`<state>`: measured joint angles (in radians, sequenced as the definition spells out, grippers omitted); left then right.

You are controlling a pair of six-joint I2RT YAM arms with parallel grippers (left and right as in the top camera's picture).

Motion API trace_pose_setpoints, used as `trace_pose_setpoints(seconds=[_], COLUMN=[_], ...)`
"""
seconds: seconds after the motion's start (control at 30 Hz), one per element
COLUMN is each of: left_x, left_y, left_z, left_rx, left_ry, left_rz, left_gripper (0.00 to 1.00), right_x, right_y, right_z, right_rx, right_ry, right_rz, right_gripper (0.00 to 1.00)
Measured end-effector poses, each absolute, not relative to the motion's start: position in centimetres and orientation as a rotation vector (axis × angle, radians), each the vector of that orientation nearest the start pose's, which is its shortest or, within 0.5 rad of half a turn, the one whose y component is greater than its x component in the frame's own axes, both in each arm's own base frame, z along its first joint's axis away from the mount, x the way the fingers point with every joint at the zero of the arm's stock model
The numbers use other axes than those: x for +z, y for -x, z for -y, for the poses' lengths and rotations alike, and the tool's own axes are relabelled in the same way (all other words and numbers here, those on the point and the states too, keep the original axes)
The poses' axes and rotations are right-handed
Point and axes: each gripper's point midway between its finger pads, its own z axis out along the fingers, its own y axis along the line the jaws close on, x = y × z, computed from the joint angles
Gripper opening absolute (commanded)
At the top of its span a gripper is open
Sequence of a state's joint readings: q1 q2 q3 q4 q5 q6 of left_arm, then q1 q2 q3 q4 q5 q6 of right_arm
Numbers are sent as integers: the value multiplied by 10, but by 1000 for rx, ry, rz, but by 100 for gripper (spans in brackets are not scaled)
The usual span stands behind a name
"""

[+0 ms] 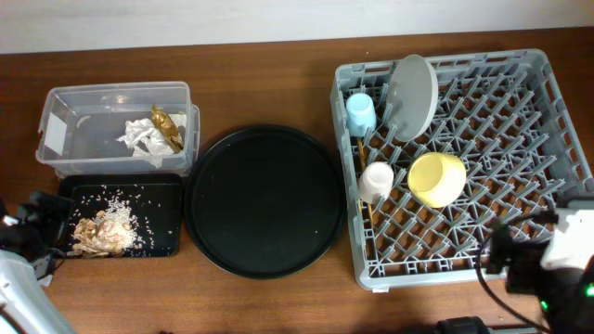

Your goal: Sort waste into correct bins and load items into the dishwasher rack

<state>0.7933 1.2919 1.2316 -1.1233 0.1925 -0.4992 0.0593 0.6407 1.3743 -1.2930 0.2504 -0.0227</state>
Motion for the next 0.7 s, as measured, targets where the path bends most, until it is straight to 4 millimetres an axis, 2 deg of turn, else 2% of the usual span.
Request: trace_pose_setpoints(seconds=[0.03, 0.07, 0.1, 0.13, 0.17, 0.23, 0.3, 0.4, 0.57, 0.7], left_x=[188, 188, 188, 188, 188, 188, 188, 188, 188, 188], left_y=[-225, -225, -225, -225, -225, -226, -225, -225, -225, -225], left_z=[-182, -182, -182, -182, -182, -182, -182, -182, -182, -182], left_rx=[-179, -179, -180, -180, -181, -180, -180, -180, -181, -180], left_ry=[1600, 1599, 1599, 1598, 1600, 1598, 1601, 1599, 1600, 1599], left_rz=[-2205, -2205, -2205, -2204, -2207, -2205, -2207, -2206, -2205, -2206], left_gripper=[99, 99, 99, 99, 99, 99, 99, 99, 99, 99], right_x=[349, 351, 334, 334, 318, 248, 222, 161, 158, 158], right_y=[-170, -193, -198, -209, -215, -232, -238, -246, -246, -246], right_z=[32, 22, 16, 11, 7, 3, 1, 0, -6, 8], right_rx=[-227, -153, -116, -62, -12, 53, 76, 77, -15, -77], right_ry=[-68, -66, -46, -56, -75, -110, -118, -125, 42, 19], right_rz=[-2011, -1776, -1740, -1615, -1548, -1553, -1511, -1629, -1644, -1646], right_gripper=[99, 98, 98, 98, 98, 99, 98, 98, 98, 98])
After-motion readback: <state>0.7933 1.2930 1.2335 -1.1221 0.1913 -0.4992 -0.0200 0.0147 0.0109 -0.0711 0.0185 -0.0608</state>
